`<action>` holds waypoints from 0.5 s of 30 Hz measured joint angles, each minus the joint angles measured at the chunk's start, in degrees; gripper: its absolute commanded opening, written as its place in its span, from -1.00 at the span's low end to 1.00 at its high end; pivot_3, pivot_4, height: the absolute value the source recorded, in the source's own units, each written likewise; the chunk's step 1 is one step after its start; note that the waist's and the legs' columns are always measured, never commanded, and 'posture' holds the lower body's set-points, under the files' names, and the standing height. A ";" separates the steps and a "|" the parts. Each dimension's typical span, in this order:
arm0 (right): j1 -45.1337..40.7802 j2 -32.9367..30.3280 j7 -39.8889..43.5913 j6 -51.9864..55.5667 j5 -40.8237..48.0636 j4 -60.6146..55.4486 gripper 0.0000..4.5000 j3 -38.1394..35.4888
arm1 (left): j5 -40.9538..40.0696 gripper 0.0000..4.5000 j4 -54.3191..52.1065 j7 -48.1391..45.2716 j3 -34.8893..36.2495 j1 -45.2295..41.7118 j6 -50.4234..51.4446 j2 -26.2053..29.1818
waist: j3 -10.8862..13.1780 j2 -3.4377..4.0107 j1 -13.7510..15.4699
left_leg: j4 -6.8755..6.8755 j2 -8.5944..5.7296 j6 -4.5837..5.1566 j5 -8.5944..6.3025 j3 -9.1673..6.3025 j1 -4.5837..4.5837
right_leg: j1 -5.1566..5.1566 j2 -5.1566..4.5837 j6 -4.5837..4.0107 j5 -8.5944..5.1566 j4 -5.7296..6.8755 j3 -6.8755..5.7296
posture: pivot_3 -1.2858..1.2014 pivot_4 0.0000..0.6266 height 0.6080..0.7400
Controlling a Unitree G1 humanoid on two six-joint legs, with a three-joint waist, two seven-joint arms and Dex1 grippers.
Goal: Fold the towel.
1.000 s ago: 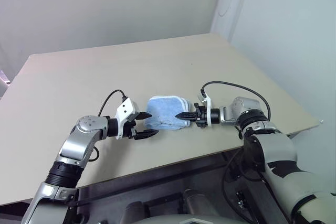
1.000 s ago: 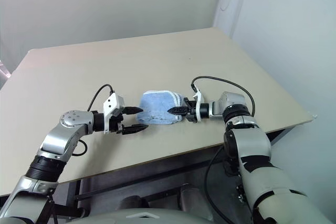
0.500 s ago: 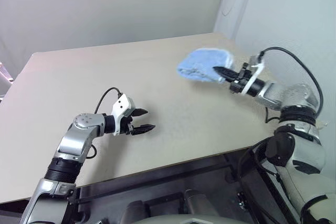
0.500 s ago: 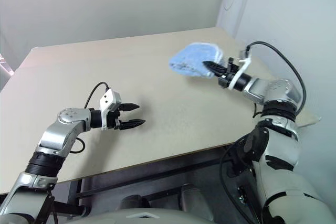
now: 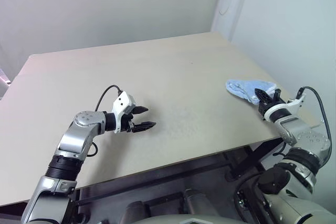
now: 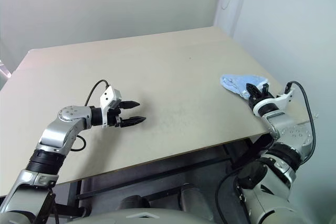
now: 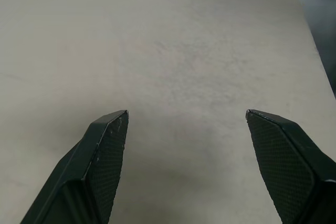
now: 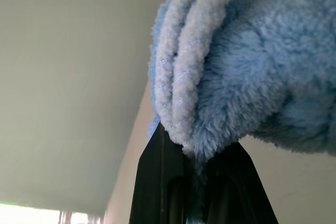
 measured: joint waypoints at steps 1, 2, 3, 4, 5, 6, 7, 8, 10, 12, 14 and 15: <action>0.82 0.36 -1.15 -0.10 0.62 -0.40 -0.99 -0.24 | 0.00 0.69 0.00 0.02 0.00 0.01 0.07 0.07 | 0.01 0.01 0.02 | 0.00 0.00 0.00 0.00 0.01 -0.02 | 0.00 -0.01 0.00 0.00 -0.03 0.00 | 0.03 -1.00 0.83; 1.96 0.79 -2.25 -0.10 1.06 -1.03 -0.99 -0.09 | -0.02 0.69 -0.02 0.05 0.02 0.01 0.14 0.08 | 0.01 0.02 0.07 | -0.01 0.00 0.00 0.00 0.01 -0.04 | 0.00 -0.02 0.00 0.00 -0.06 0.00 | 0.03 -1.00 0.83; 3.37 1.10 -2.96 -0.22 1.24 -1.93 -0.99 0.69 | -0.03 0.69 -0.09 0.07 0.02 0.02 0.20 0.08 | 0.01 0.02 0.12 | -0.02 0.00 0.00 0.00 0.02 -0.06 | 0.00 -0.03 0.00 -0.01 -0.09 0.00 | 0.03 -1.00 0.83; 5.16 1.34 -3.61 -0.57 0.97 -3.20 -0.99 2.13 | -0.03 0.69 -0.15 0.07 0.02 0.08 0.22 0.09 | 0.02 0.03 0.14 | -0.08 -0.01 0.00 0.00 0.02 -0.07 | 0.00 -0.04 0.00 -0.01 -0.16 0.01 | 0.03 -1.00 0.83; 5.86 1.64 -4.04 -0.80 1.19 -4.24 -0.99 2.86 | -0.02 0.69 -0.18 0.08 0.02 0.18 0.24 0.17 | 0.02 0.04 0.13 | -0.11 -0.01 0.00 0.00 0.04 -0.07 | 0.00 -0.05 0.01 -0.01 -0.20 0.01 | 0.03 -1.00 0.83; 6.26 1.83 -4.83 -0.74 1.47 -5.12 -0.99 3.50 | -0.03 0.69 -0.37 0.08 0.02 0.21 0.28 0.17 | 0.02 0.03 0.13 | -0.13 0.00 0.00 0.00 0.04 -0.06 | 0.01 -0.05 0.01 -0.01 -0.23 0.01 | 0.03 -1.00 0.83; 6.82 2.07 -5.38 -0.62 2.16 -5.87 -0.99 3.91 | -0.04 0.69 -0.68 0.09 0.02 0.33 0.33 0.17 | 0.01 0.02 0.12 | -0.16 0.01 0.00 0.00 0.03 -0.07 | 0.01 -0.04 0.01 -0.01 -0.27 0.01 | 0.03 -1.00 0.83; 7.37 2.25 -5.77 -0.39 2.88 -6.63 -0.99 4.18 | -0.05 0.69 -0.90 0.10 0.02 0.49 0.38 0.18 | 0.01 0.03 0.14 | -0.21 0.01 0.00 0.00 0.04 -0.04 | 0.01 -0.04 0.01 -0.01 -0.27 0.01 | 0.03 -1.00 0.83; 8.40 3.17 -6.95 -0.26 4.87 -8.15 -0.86 4.20 | -0.33 0.69 -1.10 0.13 0.02 0.83 0.59 0.18 | 0.01 0.02 0.16 | -0.35 0.02 0.00 0.00 0.02 -0.01 | 0.01 -0.01 0.00 -0.01 -0.32 0.01 | 0.03 -1.00 0.83; 9.14 3.41 -8.29 -0.33 6.43 -8.49 -0.59 4.20 | -0.64 0.69 -1.10 0.20 0.02 0.87 1.05 0.17 | 0.01 0.02 0.16 | -0.46 0.02 0.01 0.00 0.02 0.02 | 0.01 0.00 0.00 -0.01 -0.38 0.01 | 0.03 -1.00 0.83; 9.87 3.79 -9.40 -0.42 7.56 -8.47 -0.27 4.22 | -0.78 0.69 -1.11 0.30 0.02 0.88 1.16 0.11 | 0.01 0.03 0.13 | -0.55 0.02 0.01 0.00 0.03 0.02 | 0.01 0.01 -0.01 -0.01 -0.47 0.01 | 0.03 -1.00 0.83; 10.15 3.98 -9.88 -0.42 8.00 -8.38 -0.08 4.24 | -1.01 0.69 -1.11 0.36 0.02 0.87 1.19 0.02 | 0.01 0.04 0.11 | -0.58 0.02 0.01 0.00 0.04 0.01 | 0.01 0.01 -0.01 -0.01 -0.50 0.01 | 0.03 -1.00 0.83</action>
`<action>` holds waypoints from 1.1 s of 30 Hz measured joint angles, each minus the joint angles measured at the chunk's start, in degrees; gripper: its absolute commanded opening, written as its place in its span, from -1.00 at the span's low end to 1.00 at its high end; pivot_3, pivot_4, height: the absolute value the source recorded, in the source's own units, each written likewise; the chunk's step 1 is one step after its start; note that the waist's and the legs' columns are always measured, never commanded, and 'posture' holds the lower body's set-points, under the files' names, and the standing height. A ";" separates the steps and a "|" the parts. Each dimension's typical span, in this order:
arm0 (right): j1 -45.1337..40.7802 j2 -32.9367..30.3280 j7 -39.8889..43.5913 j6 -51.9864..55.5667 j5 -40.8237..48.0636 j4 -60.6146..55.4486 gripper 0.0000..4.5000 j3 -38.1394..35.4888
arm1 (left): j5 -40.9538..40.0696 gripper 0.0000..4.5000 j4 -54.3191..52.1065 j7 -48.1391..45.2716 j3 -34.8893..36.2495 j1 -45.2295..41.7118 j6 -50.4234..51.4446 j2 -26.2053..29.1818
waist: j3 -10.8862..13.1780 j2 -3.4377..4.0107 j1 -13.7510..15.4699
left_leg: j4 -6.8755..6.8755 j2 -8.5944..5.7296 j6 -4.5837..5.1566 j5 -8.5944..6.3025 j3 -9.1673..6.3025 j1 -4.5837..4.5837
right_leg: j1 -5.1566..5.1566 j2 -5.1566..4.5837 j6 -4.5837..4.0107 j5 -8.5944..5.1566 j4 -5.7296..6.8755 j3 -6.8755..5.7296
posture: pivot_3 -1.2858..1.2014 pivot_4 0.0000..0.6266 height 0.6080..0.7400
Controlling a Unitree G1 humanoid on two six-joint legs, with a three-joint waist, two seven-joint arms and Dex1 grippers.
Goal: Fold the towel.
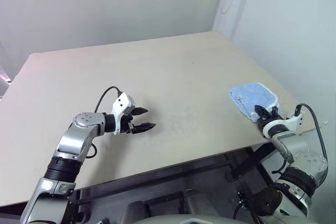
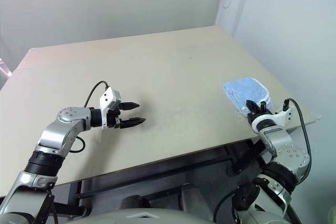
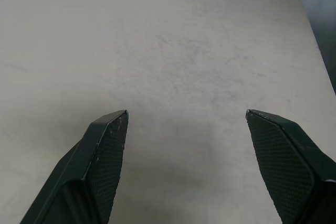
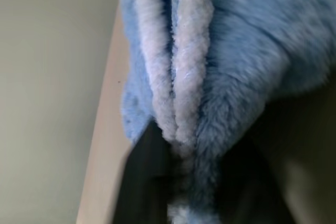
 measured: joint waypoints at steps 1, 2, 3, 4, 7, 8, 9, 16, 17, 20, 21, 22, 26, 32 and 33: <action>0.15 0.19 -0.43 0.00 0.56 0.08 0.07 0.04 | -0.07 0.69 0.00 0.08 0.00 0.00 0.00 -0.08 | 0.00 0.02 -0.02 | -0.01 0.00 0.00 0.00 0.01 -0.01 | 0.00 -0.01 0.00 0.00 -0.04 0.00 | 0.03 -1.00 0.83; 0.17 0.29 -0.85 -0.06 1.17 0.14 0.23 0.07 | -0.09 0.69 0.00 0.20 -0.01 0.00 0.00 -0.14 | 0.00 0.03 -0.01 | -0.02 0.00 0.00 0.00 0.02 -0.02 | 0.00 -0.01 0.00 0.00 -0.08 0.01 | 0.03 -1.00 0.83; 0.13 0.27 -1.16 -0.29 2.07 0.14 0.40 0.08 | -0.09 0.69 0.00 0.30 -0.01 0.00 0.00 -0.16 | 0.00 0.02 0.00 | -0.02 0.00 0.00 0.00 0.02 -0.03 | 0.00 -0.02 0.01 0.00 -0.11 0.01 | 0.03 -1.00 0.83; 0.11 0.25 -1.55 -0.50 2.94 0.14 0.56 0.07 | -0.08 0.69 0.01 0.35 -0.01 0.00 -0.01 -0.16 | -0.01 0.01 0.02 | -0.02 0.00 0.00 0.00 0.02 -0.04 | 0.02 -0.02 0.01 0.01 -0.14 0.01 | 0.03 -1.00 0.83; 0.10 -0.41 -2.61 -0.77 5.40 0.14 0.99 0.14 | -0.08 0.69 0.19 0.36 -0.01 -0.04 -0.08 -0.17 | -0.03 -0.02 0.06 | 0.00 0.00 0.00 0.00 0.02 -0.01 | 0.11 -0.05 0.02 0.01 -0.22 0.01 | 0.03 -1.00 0.83; 0.17 -0.70 -2.88 -0.72 6.24 0.14 0.99 0.23 | -0.08 0.69 0.38 0.34 -0.02 -0.09 -0.12 -0.18 | -0.05 -0.05 0.06 | 0.01 0.00 0.00 0.00 0.02 -0.01 | 0.12 -0.05 0.02 0.01 -0.23 0.01 | 0.03 -1.00 0.83; 0.41 -1.05 -3.13 -0.54 7.02 0.14 0.99 0.29 | -0.08 0.69 0.66 0.34 -0.02 -0.17 -0.16 -0.19 | -0.05 -0.06 0.12 | 0.01 0.00 0.00 0.00 0.01 -0.01 | 0.13 -0.05 0.02 0.01 -0.23 0.01 | 0.03 -1.00 0.83; 8.36 -5.76 -2.18 6.23 13.88 -4.44 0.99 3.06 | 0.02 0.69 3.05 0.27 -0.19 -1.67 -1.03 -1.00 | -0.04 -0.02 1.61 | -0.15 -0.01 0.00 0.00 0.00 -0.06 | 0.04 -0.03 0.01 -0.01 -0.29 0.00 | 0.03 -1.00 0.83; 10.40 -7.25 -1.19 7.70 14.67 -5.62 0.99 3.83 | 0.04 0.69 3.50 0.27 -0.20 -2.17 -1.21 -1.14 | -0.04 -0.02 1.80 | -0.15 -0.01 0.00 0.00 -0.01 -0.08 | 0.04 -0.03 0.02 -0.03 -0.30 0.00 | 0.03 -1.00 0.83; 18.46 -13.37 4.43 12.19 16.60 -9.91 0.99 5.30 | 0.03 0.69 5.22 0.36 0.03 -3.61 -1.59 -1.28 | -0.04 0.02 2.86 | -0.13 -0.04 0.01 -0.01 0.08 -0.07 | 0.04 -0.06 0.04 -0.04 -0.35 0.05 | 0.03 -1.00 0.83; 20.72 -15.83 6.82 13.38 17.04 -11.49 0.99 5.70 | 0.03 0.69 5.75 0.40 0.21 -3.76 -1.71 -1.22 | -0.04 0.03 2.90 | -0.12 -0.05 0.01 -0.01 0.13 -0.03 | 0.04 -0.06 0.05 -0.04 -0.34 0.09 | 0.03 -1.00 0.83; 22.20 -17.56 8.89 14.00 17.27 -13.03 0.99 5.98 | 0.03 0.69 6.07 0.48 0.35 -3.88 -1.79 -1.21 | -0.04 0.03 2.87 | -0.10 -0.03 0.01 -0.01 0.15 -0.03 | 0.04 -0.05 0.05 -0.04 -0.35 0.10 | 0.03 -1.00 0.83; 30.33 -27.60 23.49 13.33 15.97 -25.31 0.99 8.54 | 0.19 0.69 7.14 1.03 0.61 -4.69 -3.21 -1.25 | -0.09 0.14 3.05 | -0.04 -0.01 0.00 -0.01 0.11 0.01 | 0.06 -0.02 0.06 -0.04 -0.30 0.08 | 0.03 -1.00 0.83; 24.27 -37.65 36.66 -0.62 1.78 -35.07 0.99 19.46 | -0.22 0.69 7.25 2.73 3.47 -2.95 -8.13 -3.03 | -0.09 -0.24 2.76 | 0.03 0.01 -0.02 -0.02 0.13 0.11 | 0.08 0.01 0.06 -0.04 -0.35 0.02 | 0.03 -1.00 0.83; 22.72 -37.44 37.72 -3.87 -1.22 -36.26 0.99 22.92 | -0.33 0.69 6.89 2.81 3.58 -2.20 -8.26 -3.29 | -0.10 -0.24 2.86 | 0.03 0.01 -0.02 -0.02 0.12 0.08 | 0.08 0.00 0.06 -0.04 -0.35 -0.01 | 0.03 -1.00 0.83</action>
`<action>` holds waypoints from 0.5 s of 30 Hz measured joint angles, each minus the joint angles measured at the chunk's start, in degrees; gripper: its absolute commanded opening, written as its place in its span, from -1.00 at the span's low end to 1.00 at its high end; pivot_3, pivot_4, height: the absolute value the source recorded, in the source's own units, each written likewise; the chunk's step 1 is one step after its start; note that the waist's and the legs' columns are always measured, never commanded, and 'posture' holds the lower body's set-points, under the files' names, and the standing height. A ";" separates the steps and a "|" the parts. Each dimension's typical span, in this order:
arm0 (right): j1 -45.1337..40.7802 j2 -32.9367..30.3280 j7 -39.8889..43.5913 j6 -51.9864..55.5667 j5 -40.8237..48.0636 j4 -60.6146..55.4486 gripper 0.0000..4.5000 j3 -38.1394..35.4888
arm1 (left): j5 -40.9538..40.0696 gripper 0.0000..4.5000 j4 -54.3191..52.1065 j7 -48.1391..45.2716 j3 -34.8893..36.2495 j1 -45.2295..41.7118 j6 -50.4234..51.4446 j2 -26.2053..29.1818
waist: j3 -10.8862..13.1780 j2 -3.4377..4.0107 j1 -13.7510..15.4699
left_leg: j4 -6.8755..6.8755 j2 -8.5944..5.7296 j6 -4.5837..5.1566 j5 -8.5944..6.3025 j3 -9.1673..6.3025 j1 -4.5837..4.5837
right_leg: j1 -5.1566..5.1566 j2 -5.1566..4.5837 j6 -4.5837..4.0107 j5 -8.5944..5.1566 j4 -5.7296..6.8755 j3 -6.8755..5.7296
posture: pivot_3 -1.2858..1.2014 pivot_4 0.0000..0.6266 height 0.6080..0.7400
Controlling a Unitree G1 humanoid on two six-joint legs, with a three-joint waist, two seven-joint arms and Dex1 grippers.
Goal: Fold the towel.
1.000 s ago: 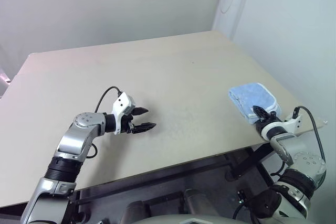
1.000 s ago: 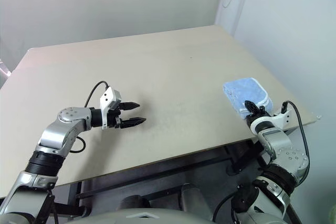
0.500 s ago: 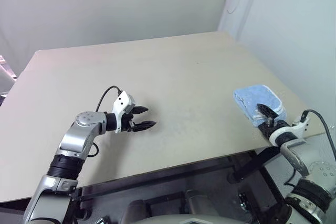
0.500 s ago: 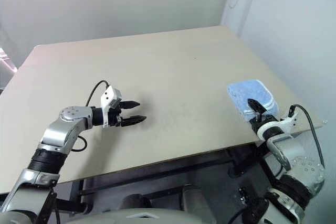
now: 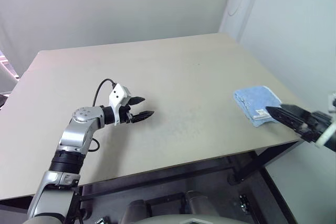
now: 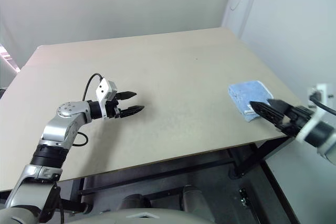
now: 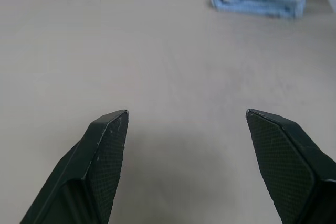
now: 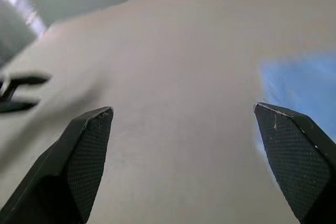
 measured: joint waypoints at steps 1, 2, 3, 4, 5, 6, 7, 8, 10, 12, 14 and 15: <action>-1.13 0.58 1.43 -3.77 -3.18 -1.07 0.99 3.12 | -0.28 0.69 -0.44 -0.03 0.13 0.97 -0.01 -0.04 | 0.01 0.00 0.13 | -0.01 0.00 0.00 0.00 0.00 -0.04 | -0.04 -0.01 0.00 0.00 0.00 -0.01 | 0.03 -1.00 0.83; -1.99 1.20 3.27 -7.96 -6.57 -2.18 0.99 6.30 | -0.62 0.69 -1.21 0.02 0.50 2.14 0.03 -0.03 | 0.00 0.01 0.18 | -0.06 -0.01 0.00 0.00 0.00 -0.08 | -0.08 -0.02 0.00 0.00 0.00 -0.01 | 0.03 -1.00 0.83; -2.64 1.69 4.67 -10.66 -8.64 -2.71 0.99 8.49 | -0.86 0.69 -1.43 0.15 0.79 2.70 0.08 -0.03 | 0.01 0.00 0.36 | -0.08 -0.02 0.00 0.00 -0.04 -0.13 | -0.09 -0.03 -0.01 0.00 0.00 -0.06 | 0.03 -1.00 0.83; -4.05 2.45 6.18 -13.30 -10.83 -2.85 0.99 11.43 | -0.97 0.69 -1.65 0.66 1.30 3.12 0.27 -0.02 | 0.03 -0.03 0.57 | -0.11 -0.03 -0.01 0.00 -0.04 -0.17 | -0.12 -0.04 -0.01 0.00 -0.01 -0.07 | 0.03 -1.00 0.83; -5.86 3.79 7.58 -15.62 -12.65 -2.76 0.99 14.30 | -1.13 0.69 -2.24 1.42 1.76 3.49 0.51 -0.13 | 0.03 -0.04 0.70 | -0.12 -0.03 0.00 -0.01 -0.02 -0.22 | -0.15 -0.05 -0.01 0.00 -0.03 -0.07 | 0.03 -1.00 0.83; -6.94 4.70 8.54 -17.11 -13.90 -2.68 0.99 16.50 | -1.46 0.69 -3.02 1.96 2.09 3.77 0.68 -0.32 | 0.03 -0.04 0.92 | -0.13 -0.06 0.02 -0.02 -0.02 -0.23 | -0.15 -0.07 -0.01 -0.01 -0.03 -0.05 | 0.03 -1.00 0.83; -7.74 5.63 9.32 -18.56 -15.23 -2.51 0.99 18.65 | -2.13 0.69 -4.00 2.27 2.73 4.16 0.82 -0.36 | 0.04 -0.07 1.16 | -0.13 -0.06 0.03 -0.03 -0.01 -0.24 | -0.15 -0.08 0.00 -0.01 -0.04 -0.05 | 0.03 -1.00 0.83; -7.96 6.33 9.82 -19.58 -16.17 -2.47 0.99 20.17 | -2.63 0.69 -4.63 2.50 3.30 4.36 0.91 -0.33 | 0.04 -0.09 1.45 | -0.13 -0.06 0.03 -0.03 0.00 -0.24 | -0.15 -0.08 0.00 -0.01 -0.04 -0.04 | 0.03 -1.00 0.83; -8.81 9.42 10.91 -22.87 -18.96 -1.69 0.99 24.06 | -4.31 0.69 -7.26 2.90 5.61 6.23 2.06 1.09 | 0.04 -0.09 1.62 | -0.12 -0.04 0.03 -0.03 0.01 -0.22 | -0.15 -0.07 -0.01 -0.01 -0.03 -0.04 | 0.03 -1.00 0.83; -9.41 11.24 12.85 -26.34 -21.35 0.67 0.99 26.47 | -5.72 0.69 -10.24 3.39 7.36 8.23 4.13 2.80 | 0.04 -0.10 1.61 | -0.07 -0.04 0.03 -0.03 0.02 -0.17 | -0.12 -0.07 0.00 0.00 0.00 -0.03 | 0.03 -1.00 0.83; -10.25 12.88 14.26 -28.86 -23.04 2.90 0.99 27.89 | -6.71 0.69 -12.15 3.69 8.76 10.08 5.20 3.99 | 0.04 -0.09 1.61 | -0.01 -0.02 0.02 -0.02 0.03 -0.12 | -0.08 -0.09 -0.01 0.00 0.04 -0.04 | 0.03 -1.00 0.83; -10.89 13.39 15.31 -29.91 -23.74 3.96 0.99 28.95 | -7.30 0.69 -13.07 3.68 9.69 11.36 5.76 4.68 | 0.04 -0.09 1.57 | 0.01 -0.01 0.02 -0.02 0.03 -0.10 | -0.08 -0.08 -0.01 0.01 0.05 -0.04 | 0.03 -1.00 0.83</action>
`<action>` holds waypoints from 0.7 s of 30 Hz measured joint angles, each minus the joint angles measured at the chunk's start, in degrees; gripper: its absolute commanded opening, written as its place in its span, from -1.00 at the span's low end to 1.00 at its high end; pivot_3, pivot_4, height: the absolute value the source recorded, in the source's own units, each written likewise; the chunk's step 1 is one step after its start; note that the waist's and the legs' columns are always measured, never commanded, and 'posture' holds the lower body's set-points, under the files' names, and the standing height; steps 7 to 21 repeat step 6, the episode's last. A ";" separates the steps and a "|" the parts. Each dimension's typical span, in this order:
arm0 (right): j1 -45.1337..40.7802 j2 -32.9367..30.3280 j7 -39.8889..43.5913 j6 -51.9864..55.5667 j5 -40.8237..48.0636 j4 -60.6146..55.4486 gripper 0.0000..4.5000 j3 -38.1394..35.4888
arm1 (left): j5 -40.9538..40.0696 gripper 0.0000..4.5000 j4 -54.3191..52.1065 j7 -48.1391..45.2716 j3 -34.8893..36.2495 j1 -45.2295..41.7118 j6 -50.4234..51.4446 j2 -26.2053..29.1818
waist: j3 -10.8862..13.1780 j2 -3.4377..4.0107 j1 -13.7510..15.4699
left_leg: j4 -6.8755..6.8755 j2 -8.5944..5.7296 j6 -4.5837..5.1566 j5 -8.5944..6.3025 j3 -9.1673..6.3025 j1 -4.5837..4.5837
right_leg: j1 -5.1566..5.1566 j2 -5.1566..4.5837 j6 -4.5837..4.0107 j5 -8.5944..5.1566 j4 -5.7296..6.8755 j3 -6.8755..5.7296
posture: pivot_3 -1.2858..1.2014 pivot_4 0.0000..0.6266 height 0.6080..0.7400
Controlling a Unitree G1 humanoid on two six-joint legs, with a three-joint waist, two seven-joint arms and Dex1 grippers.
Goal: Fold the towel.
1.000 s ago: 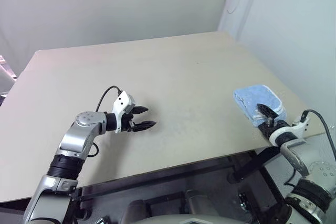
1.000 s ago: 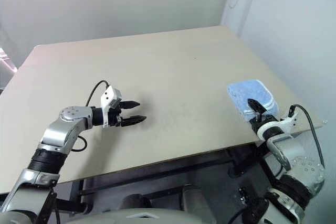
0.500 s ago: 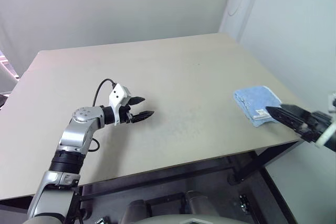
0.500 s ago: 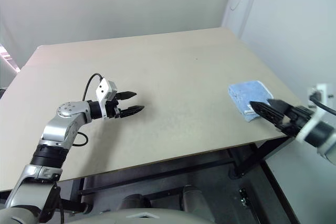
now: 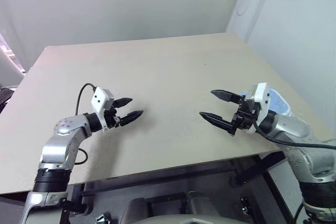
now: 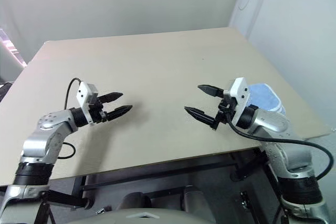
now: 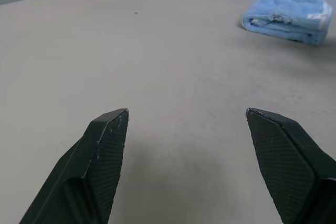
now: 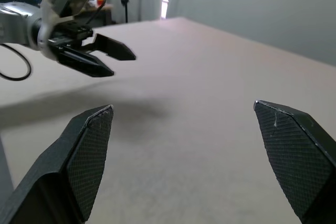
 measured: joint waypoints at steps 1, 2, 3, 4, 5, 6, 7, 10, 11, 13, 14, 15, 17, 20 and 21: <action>-0.36 0.20 1.33 -0.90 -0.53 1.00 0.99 0.70 | -0.15 0.69 -0.63 0.09 0.59 1.04 0.13 0.48 | 0.00 0.00 0.00 | 0.02 0.01 0.00 0.00 -0.01 0.01 | 0.01 0.00 0.00 0.00 0.01 -0.01 | 0.03 -1.00 0.83; -0.67 0.21 2.81 -1.78 -1.03 2.29 0.99 1.38 | -0.32 0.69 -1.19 0.18 1.21 2.33 0.17 0.86 | 0.00 0.00 0.02 | 0.02 0.01 0.00 0.00 -0.01 0.02 | 0.03 0.00 0.00 0.00 0.02 -0.01 | 0.03 -1.00 0.83; -0.97 0.16 4.33 -2.32 -1.54 3.73 0.99 2.04 | -0.55 0.69 -2.00 0.28 1.66 3.67 0.22 1.14 | -0.01 -0.01 0.01 | 0.02 0.01 0.00 0.00 -0.01 0.02 | 0.03 0.00 -0.01 0.00 0.02 -0.01 | 0.03 -1.00 0.83; -1.14 0.08 5.77 -2.64 -1.98 5.10 0.99 2.52 | -0.76 0.69 -2.74 0.46 2.01 4.84 0.30 1.23 | -0.01 0.00 0.02 | 0.02 0.02 0.00 0.00 0.00 0.02 | 0.03 -0.01 -0.01 0.01 0.02 -0.01 | 0.03 -1.00 0.83; -1.30 0.02 6.92 -2.80 -2.41 6.23 0.99 2.84 | -0.92 0.69 -3.31 0.61 2.37 5.90 0.46 1.33 | 0.00 0.00 0.08 | 0.02 0.01 0.00 0.00 -0.01 0.00 | 0.01 -0.02 -0.01 0.01 0.03 -0.01 | 0.03 -1.00 0.83; -1.52 0.02 7.71 -2.94 -2.59 7.02 0.99 2.99 | -1.09 0.69 -3.95 0.69 2.54 6.63 0.86 1.58 | 0.00 0.00 0.07 | 0.01 0.01 0.00 0.00 -0.01 0.00 | 0.01 -0.02 -0.01 0.01 0.03 -0.02 | 0.03 -1.00 0.83; -1.52 0.02 7.71 -2.94 -2.59 7.02 0.99 2.99 | -1.09 0.69 -3.95 0.69 2.54 6.63 0.86 1.58 | 0.00 0.00 0.07 | 0.01 0.01 0.00 0.00 -0.01 0.00 | 0.01 -0.02 -0.01 0.01 0.03 -0.02 | 0.03 -1.00 0.83; -1.52 0.02 7.71 -2.94 -2.59 7.02 0.99 2.99 | -1.09 0.69 -3.95 0.69 2.54 6.63 0.86 1.58 | 0.00 0.00 0.07 | 0.01 0.01 0.00 0.00 -0.01 0.00 | 0.01 -0.02 -0.01 0.01 0.03 -0.02 | 0.03 -1.00 0.83; -1.52 0.02 7.71 -2.94 -2.59 7.02 0.99 2.99 | -1.09 0.69 -3.95 0.69 2.54 6.63 0.86 1.58 | 0.00 0.00 0.07 | 0.01 0.01 0.00 0.00 -0.01 0.00 | 0.01 -0.02 -0.01 0.01 0.03 -0.02 | 0.03 -1.00 0.83; -1.52 0.02 7.71 -2.94 -2.59 7.02 0.99 2.99 | -1.09 0.69 -3.95 0.69 2.54 6.63 0.86 1.58 | 0.00 0.00 0.07 | 0.01 0.01 0.00 0.00 -0.01 0.00 | 0.01 -0.02 -0.01 0.01 0.03 -0.02 | 0.03 -1.00 0.83; -1.52 0.02 7.71 -2.94 -2.59 7.02 0.99 2.99 | -1.09 0.69 -3.95 0.69 2.54 6.63 0.86 1.58 | 0.00 0.00 0.07 | 0.01 0.01 0.00 0.00 -0.01 0.00 | 0.01 -0.02 -0.01 0.01 0.03 -0.02 | 0.03 -1.00 0.83; -1.52 0.02 7.71 -2.94 -2.59 7.02 0.99 2.99 | -1.09 0.69 -3.95 0.69 2.54 6.63 0.86 1.58 | 0.00 0.00 0.07 | 0.01 0.01 0.00 0.00 -0.01 0.00 | 0.01 -0.02 -0.01 0.01 0.03 -0.02 | 0.03 -1.00 0.83; -1.52 0.02 7.71 -2.94 -2.59 7.02 0.99 2.99 | -1.09 0.69 -3.95 0.69 2.54 6.63 0.86 1.58 | 0.00 0.00 0.07 | 0.01 0.01 0.00 0.00 -0.01 0.00 | 0.01 -0.02 -0.01 0.01 0.03 -0.02 | 0.03 -1.00 0.83; -1.52 0.02 7.71 -2.94 -2.59 7.02 0.99 2.99 | -1.09 0.69 -3.95 0.69 2.54 6.63 0.86 1.58 | 0.00 0.00 0.07 | 0.01 0.01 0.00 0.00 -0.01 0.00 | 0.01 -0.02 -0.01 0.01 0.03 -0.02 | 0.03 -1.00 0.83; -1.52 0.02 7.71 -2.94 -2.59 7.02 0.99 2.99 | -1.09 0.69 -3.95 0.69 2.54 6.63 0.86 1.58 | 0.00 0.00 0.07 | 0.01 0.01 0.00 0.00 -0.01 0.00 | 0.01 -0.02 -0.01 0.01 0.03 -0.02 | 0.03 -1.00 0.83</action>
